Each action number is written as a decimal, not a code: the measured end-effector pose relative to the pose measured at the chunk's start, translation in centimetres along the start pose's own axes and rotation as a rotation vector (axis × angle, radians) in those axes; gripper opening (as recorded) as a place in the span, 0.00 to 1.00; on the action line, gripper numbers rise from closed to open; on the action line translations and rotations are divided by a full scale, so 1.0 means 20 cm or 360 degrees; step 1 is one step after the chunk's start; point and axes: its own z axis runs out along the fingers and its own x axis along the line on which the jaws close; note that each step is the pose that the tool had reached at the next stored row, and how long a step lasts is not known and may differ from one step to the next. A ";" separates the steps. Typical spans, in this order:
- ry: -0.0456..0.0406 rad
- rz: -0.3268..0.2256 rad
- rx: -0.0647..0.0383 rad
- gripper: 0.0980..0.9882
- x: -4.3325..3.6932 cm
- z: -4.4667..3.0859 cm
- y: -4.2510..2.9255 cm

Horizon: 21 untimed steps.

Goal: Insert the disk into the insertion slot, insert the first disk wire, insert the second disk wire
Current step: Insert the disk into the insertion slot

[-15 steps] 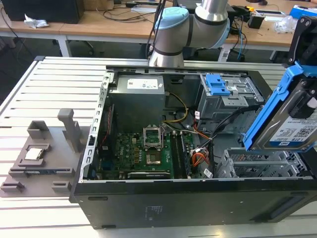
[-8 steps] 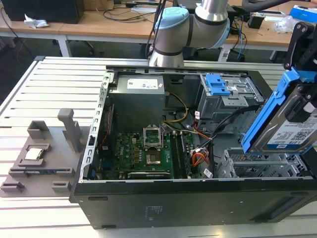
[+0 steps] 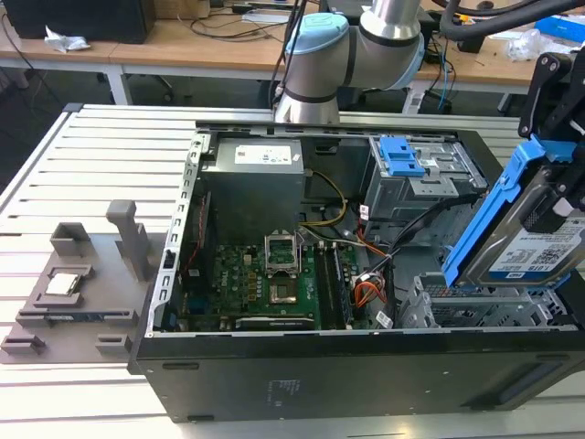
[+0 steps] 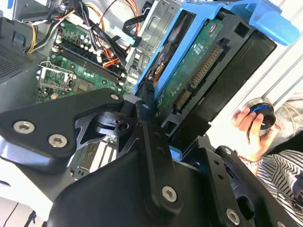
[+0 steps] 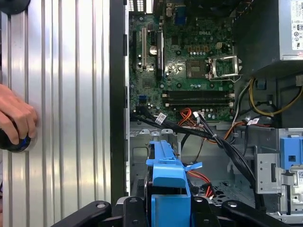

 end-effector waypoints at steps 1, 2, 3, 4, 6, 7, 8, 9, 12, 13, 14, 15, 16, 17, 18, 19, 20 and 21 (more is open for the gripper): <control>0.0000 0.0000 0.0000 0.30 0.000 0.005 0.000; 0.0000 0.0000 0.0000 0.30 0.000 0.008 0.000; 0.0000 0.0000 0.0000 0.30 0.000 0.011 0.000; 0.0000 0.0000 0.0000 0.30 0.000 0.015 -0.001; 0.0000 0.0000 0.0000 0.30 0.000 0.023 -0.001; 0.0000 0.0000 0.0000 0.30 0.000 0.029 -0.001; 0.0000 0.0000 0.0000 0.30 0.000 0.033 -0.001; 0.0000 0.0000 0.0000 0.30 0.000 0.038 -0.001; 0.0000 0.0000 0.0000 0.30 0.000 0.049 -0.002; 0.0000 0.0000 0.0000 0.30 0.000 0.052 -0.002; 0.0000 0.0000 0.0000 0.30 0.000 0.058 -0.002; 0.0000 0.0000 0.0000 0.30 0.000 0.062 -0.002; 0.0000 0.0000 0.0000 0.30 0.000 0.065 -0.003; 0.0000 0.0000 0.0000 0.30 0.000 0.069 -0.003; 0.0000 0.0000 0.0000 0.30 0.000 0.072 -0.003; 0.0000 0.0000 0.0000 0.30 0.000 0.078 -0.003; 0.0000 0.0000 0.0000 0.30 0.000 0.081 -0.003; 0.0000 0.0000 0.0000 0.30 0.000 0.084 -0.003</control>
